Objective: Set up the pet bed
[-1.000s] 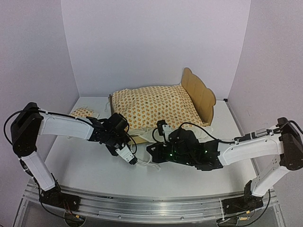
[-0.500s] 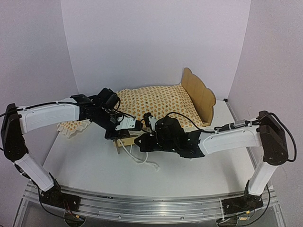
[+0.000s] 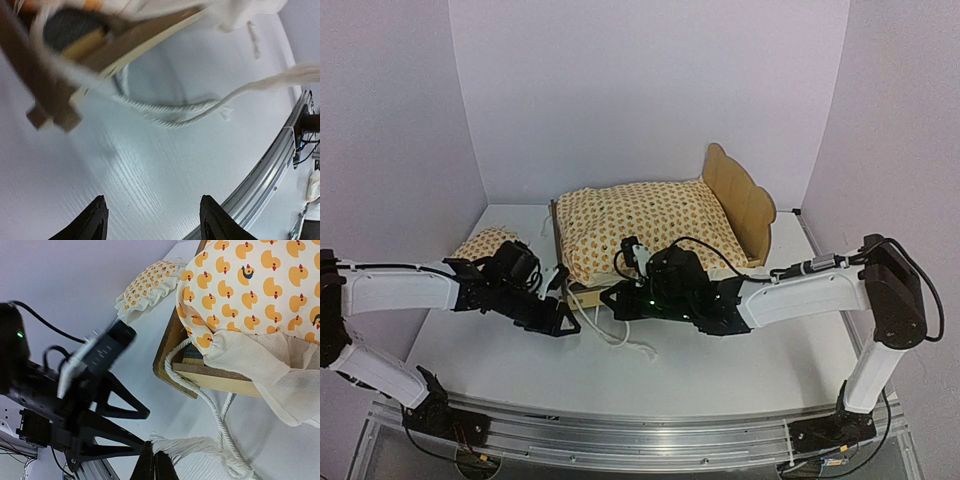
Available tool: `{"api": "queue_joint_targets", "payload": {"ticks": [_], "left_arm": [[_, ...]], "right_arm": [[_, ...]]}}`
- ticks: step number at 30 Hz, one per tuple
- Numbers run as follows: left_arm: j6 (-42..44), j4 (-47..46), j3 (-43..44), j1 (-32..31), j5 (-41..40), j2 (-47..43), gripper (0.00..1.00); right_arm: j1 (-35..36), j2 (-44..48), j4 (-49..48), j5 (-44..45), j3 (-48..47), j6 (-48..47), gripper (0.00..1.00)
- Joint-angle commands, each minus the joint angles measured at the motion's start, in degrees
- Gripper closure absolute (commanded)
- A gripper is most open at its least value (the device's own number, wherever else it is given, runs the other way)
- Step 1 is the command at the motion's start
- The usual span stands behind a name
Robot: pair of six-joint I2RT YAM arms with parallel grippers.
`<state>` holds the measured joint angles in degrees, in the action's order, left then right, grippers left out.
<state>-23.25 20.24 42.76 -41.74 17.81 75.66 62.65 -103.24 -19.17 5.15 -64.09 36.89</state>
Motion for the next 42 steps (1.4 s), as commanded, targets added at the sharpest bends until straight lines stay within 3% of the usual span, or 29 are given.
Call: {"api": "queue_joint_targets", "payload": {"ticks": [1,4,8,10,15,24,32,37,42], "left_arm": [[-15.6,-11.8,-4.9,0.0,-2.3,4.2,0.38],[-17.9,-17.5,-6.3,0.3,-3.3,6.6,0.42],[-19.4,-32.5,-6.6,0.4,2.6,10.8,0.58],[-20.4,-35.4,-5.8,0.5,3.3,12.9,0.6],[-22.1,-32.7,-6.0,4.9,-0.4,15.6,0.44],[-12.4,-34.6,-1.5,14.3,-1.2,20.2,0.4],[-15.5,-35.1,0.0,14.4,3.2,23.2,0.5],[-21.6,-33.3,3.1,11.5,1.8,24.8,0.49],[-22.6,-30.7,7.5,10.4,-1.4,29.3,0.72]], "right_arm": [[-0.3,-1.1,-4.6,0.6,1.0,0.7,1.0],[-0.3,-1.9,-5.6,0.2,0.5,0.5,1.0],[-0.9,-3.4,-6.2,-0.6,-0.4,0.5,1.0],[-1.3,-4.3,-6.6,-1.1,-0.6,1.1,1.0],[-2.8,-5.4,-7.2,-2.4,-1.3,1.8,1.0],[-4.4,-12.1,-7.4,-8.4,-9.2,1.6,1.0],[-5.3,-15.0,-7.9,-11.2,-11.9,2.8,1.0],[-5.3,-16.2,-9.5,-11.2,-11.7,4.7,1.0],[-5.3,-16.8,-10.1,-12.5,-12.3,5.3,1.0]]}}
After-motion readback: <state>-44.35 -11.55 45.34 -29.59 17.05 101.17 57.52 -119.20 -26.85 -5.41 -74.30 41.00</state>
